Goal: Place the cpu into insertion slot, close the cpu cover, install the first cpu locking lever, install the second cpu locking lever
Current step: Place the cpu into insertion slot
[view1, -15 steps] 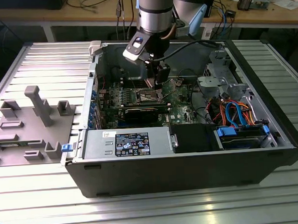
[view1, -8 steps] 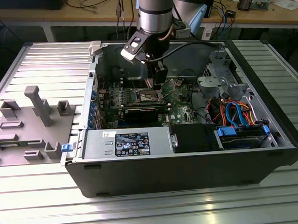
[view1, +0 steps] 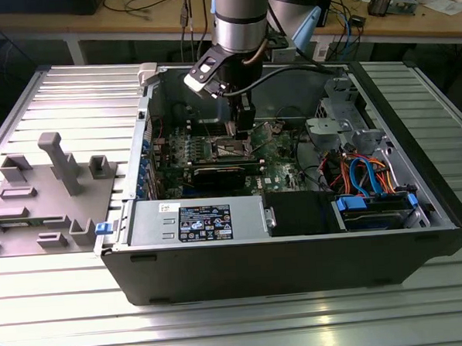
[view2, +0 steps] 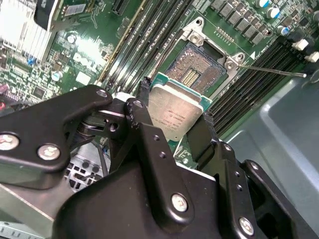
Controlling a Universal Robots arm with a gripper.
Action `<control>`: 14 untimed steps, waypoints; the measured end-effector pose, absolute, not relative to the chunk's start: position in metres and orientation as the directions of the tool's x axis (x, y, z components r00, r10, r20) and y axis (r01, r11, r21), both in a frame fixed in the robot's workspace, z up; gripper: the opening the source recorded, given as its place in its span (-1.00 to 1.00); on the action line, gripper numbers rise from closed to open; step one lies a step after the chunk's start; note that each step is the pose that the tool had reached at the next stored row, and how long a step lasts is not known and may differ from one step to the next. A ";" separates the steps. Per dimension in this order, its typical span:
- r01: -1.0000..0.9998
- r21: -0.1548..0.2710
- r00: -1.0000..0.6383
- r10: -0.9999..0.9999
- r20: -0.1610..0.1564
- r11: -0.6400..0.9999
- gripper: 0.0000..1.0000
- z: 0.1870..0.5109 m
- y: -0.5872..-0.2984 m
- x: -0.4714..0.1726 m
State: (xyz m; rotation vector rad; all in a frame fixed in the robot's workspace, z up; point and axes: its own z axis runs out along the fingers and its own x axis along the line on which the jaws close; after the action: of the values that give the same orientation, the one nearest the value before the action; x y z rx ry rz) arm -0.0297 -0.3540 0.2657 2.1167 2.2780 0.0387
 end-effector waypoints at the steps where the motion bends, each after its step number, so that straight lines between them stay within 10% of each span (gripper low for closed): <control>1: 0.997 0.040 -0.064 0.998 -0.006 0.064 0.08 0.266 -0.354 -0.030; 14: 0.997 0.040 -0.062 0.998 -0.006 0.062 0.08 0.263 -0.352 -0.030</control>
State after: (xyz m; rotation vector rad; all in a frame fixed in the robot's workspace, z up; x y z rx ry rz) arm -0.0301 -0.3516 0.2634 2.1296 2.2663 0.0393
